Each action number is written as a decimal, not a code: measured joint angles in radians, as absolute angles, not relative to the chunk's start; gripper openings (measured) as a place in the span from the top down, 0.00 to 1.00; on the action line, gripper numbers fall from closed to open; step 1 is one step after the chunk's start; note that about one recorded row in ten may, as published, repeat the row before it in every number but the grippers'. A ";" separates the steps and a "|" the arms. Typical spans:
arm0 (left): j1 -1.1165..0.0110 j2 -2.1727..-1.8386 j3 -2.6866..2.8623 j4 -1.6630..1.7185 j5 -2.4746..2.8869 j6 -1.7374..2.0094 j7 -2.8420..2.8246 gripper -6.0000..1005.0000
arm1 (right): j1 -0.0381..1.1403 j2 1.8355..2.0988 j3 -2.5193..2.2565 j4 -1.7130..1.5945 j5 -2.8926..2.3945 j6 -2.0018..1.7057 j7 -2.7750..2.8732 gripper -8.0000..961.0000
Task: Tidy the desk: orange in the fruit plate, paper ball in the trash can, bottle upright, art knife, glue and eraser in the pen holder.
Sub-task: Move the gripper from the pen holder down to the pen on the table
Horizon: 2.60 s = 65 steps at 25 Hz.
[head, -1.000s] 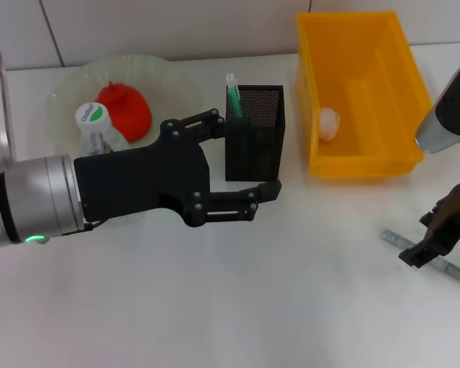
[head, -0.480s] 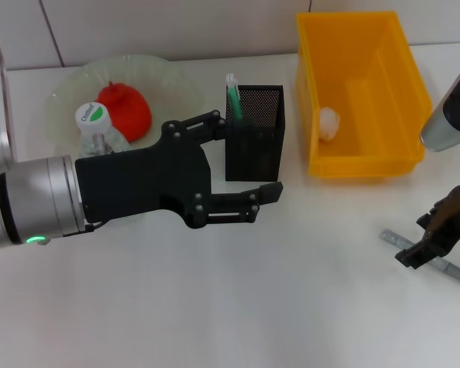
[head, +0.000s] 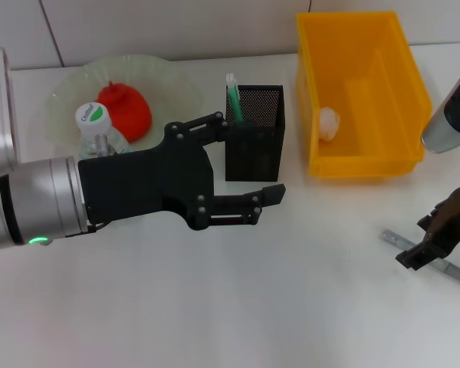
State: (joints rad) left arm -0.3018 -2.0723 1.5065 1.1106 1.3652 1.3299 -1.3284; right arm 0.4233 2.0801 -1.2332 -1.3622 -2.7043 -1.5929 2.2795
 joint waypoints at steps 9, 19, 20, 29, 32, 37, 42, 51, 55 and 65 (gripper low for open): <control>-0.303 -2.072 1.506 1.111 1.365 1.330 -1.330 0.14 | 0.423 2.082 -1.235 -1.357 -2.704 -1.573 2.280 0.21; -0.304 -2.072 1.506 1.109 1.365 1.330 -1.328 0.14 | 0.423 2.083 -1.243 -1.357 -2.704 -1.572 2.279 0.40; -0.304 -2.072 1.506 1.109 1.365 1.330 -1.328 0.14 | 0.423 2.083 -1.244 -1.357 -2.704 -1.572 2.279 0.45; -0.304 -2.073 1.507 1.108 1.365 1.330 -1.325 0.14 | 0.423 2.083 -1.246 -1.351 -2.704 -1.571 2.280 0.54; -0.302 -2.074 1.508 1.107 1.365 1.330 -1.324 0.14 | 0.424 2.084 -1.247 -1.351 -2.704 -1.571 2.280 0.54; -0.300 -2.074 1.509 1.107 1.365 1.331 -1.325 0.14 | 0.427 2.084 -1.248 -1.348 -2.704 -1.571 2.284 0.55; -0.298 -2.074 1.509 1.107 1.365 1.334 -1.325 0.14 | 0.434 2.085 -1.250 -1.332 -2.704 -1.571 2.289 0.56; -0.295 -2.074 1.509 1.107 1.365 1.336 -1.325 0.14 | 0.436 2.085 -1.250 -1.346 -2.703 -1.577 2.301 0.62; -0.293 -2.074 1.509 1.107 1.365 1.336 -1.325 0.14 | 0.436 2.085 -1.256 -1.339 -2.703 -1.576 2.302 0.65; -0.294 -2.073 1.527 1.107 1.365 1.335 -1.324 0.14 | 0.436 2.085 -1.261 -1.339 -2.703 -1.573 2.317 0.65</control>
State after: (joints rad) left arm -0.2939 -2.0726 1.5271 1.1075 1.3653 1.3351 -1.3239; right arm 0.4357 2.0847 -1.2610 -1.3393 -2.7034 -1.5732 2.3173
